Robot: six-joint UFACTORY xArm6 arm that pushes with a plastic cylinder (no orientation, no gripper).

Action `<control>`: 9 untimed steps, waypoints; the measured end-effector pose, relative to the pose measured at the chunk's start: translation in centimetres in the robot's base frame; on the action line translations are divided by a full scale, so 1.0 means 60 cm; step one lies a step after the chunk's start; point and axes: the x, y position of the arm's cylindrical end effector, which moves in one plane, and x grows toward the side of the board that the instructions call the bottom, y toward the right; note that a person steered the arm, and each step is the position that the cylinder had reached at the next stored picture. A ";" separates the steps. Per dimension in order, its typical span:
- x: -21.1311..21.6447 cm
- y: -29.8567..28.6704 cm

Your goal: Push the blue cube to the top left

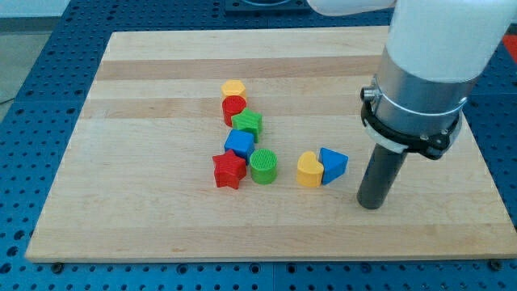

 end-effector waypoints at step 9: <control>-0.107 -0.035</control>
